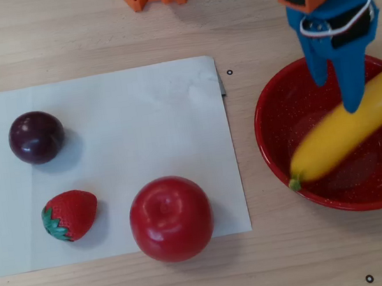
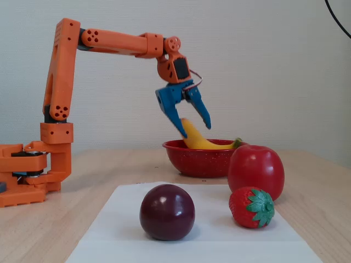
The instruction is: Grasp the banana and put it in the red bowl
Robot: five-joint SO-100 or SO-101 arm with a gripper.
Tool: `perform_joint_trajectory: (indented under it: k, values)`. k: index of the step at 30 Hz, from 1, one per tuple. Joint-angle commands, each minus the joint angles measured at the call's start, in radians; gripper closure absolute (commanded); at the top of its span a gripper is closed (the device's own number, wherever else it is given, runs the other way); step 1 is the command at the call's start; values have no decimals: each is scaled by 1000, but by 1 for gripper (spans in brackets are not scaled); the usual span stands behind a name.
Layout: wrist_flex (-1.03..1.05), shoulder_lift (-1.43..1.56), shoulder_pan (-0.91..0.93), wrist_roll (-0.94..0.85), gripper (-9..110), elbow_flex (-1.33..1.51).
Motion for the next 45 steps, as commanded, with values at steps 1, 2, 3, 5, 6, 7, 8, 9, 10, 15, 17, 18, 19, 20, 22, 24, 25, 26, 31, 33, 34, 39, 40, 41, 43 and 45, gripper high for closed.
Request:
perform_joint_trajectory:
  k: [1,2,3,5,6,7,8,9,10,15,17,18,19,20,22,24,25,26,31,33,34,39,40,41,43,45]
  values:
    - [41,120,3,-34,89,-133]
    - [54,123,-2,-38,93,-149]
    - [71,127,-5,-40,98,-164]
    - [103,141,-12,-48,101,-189]
    - [123,150,-15,-51,101,-201]
    - [141,160,-21,-52,101,-213]
    - [156,169,-26,-52,101,-225]
    - [176,179,-34,-52,101,-238]
    - [198,189,-40,-51,101,-253]
    - [288,261,-92,-29,101,-291]
    - [325,296,-123,-15,101,-295]
    - [342,314,-141,-9,101,-295]
    - [356,333,-160,-3,101,-293]
    - [365,356,-179,2,101,-284]
    - [365,407,-224,15,101,-242]
    - [337,463,-272,6,101,-186]
    - [328,492,-293,3,101,-158]
    - [321,522,-313,11,101,-127]
    - [261,681,-400,52,101,84]
    - [209,750,-440,77,101,190]
    - [173,785,-462,89,101,249]
    - [-32,963,-543,132,101,558]
    - [-75,994,-555,135,101,617]
    - [-117,1025,-565,137,101,673]
    - [-193,1086,-574,144,101,784]
    - [-268,1149,-575,155,101,885]
